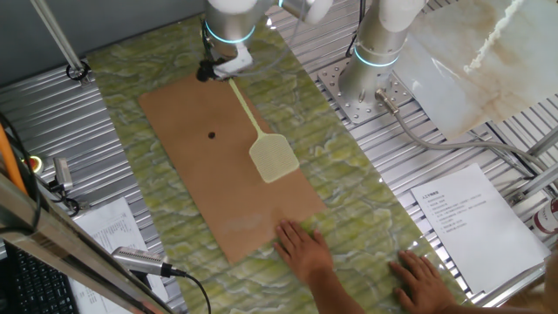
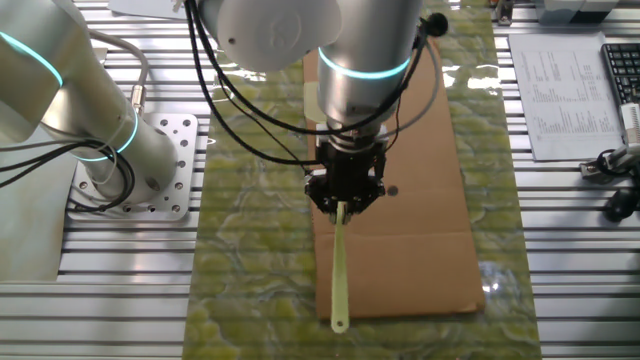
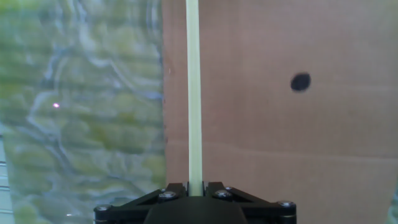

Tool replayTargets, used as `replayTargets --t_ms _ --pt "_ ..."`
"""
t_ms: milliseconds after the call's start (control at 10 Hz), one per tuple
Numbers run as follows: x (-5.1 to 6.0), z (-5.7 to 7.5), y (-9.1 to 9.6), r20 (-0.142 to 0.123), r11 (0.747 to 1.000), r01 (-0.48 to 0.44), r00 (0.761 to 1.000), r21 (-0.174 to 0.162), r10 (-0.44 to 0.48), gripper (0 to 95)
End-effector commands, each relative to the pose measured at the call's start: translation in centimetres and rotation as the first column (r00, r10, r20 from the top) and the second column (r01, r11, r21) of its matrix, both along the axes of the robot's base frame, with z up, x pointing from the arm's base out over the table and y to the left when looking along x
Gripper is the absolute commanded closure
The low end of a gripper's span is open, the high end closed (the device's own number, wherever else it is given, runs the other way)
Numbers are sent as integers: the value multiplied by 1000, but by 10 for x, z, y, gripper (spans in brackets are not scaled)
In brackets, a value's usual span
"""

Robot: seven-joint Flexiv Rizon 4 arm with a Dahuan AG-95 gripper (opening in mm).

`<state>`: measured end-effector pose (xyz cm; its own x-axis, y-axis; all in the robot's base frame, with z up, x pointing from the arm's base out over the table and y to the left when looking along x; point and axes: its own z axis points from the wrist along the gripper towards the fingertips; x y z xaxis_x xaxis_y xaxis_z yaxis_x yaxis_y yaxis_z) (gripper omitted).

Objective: Swat with a flyswatter

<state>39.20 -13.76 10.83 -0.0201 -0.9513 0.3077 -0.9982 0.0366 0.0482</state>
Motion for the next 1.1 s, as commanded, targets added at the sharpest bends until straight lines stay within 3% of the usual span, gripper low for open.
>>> replayTargets --t_ms 100,400,500,800,900,1100 --pt "0 0 1 13 964 234 971 126 -237 950" --pt "0 -2 -1 32 971 201 978 128 -206 950" --pt "2 -5 -31 47 985 128 990 113 -134 950" --pt "-1 -6 -72 70 993 70 995 96 -77 950" --pt "-3 -6 -81 74 993 60 995 101 -67 950" --pt "-3 -5 -82 73 989 95 992 115 -104 950"
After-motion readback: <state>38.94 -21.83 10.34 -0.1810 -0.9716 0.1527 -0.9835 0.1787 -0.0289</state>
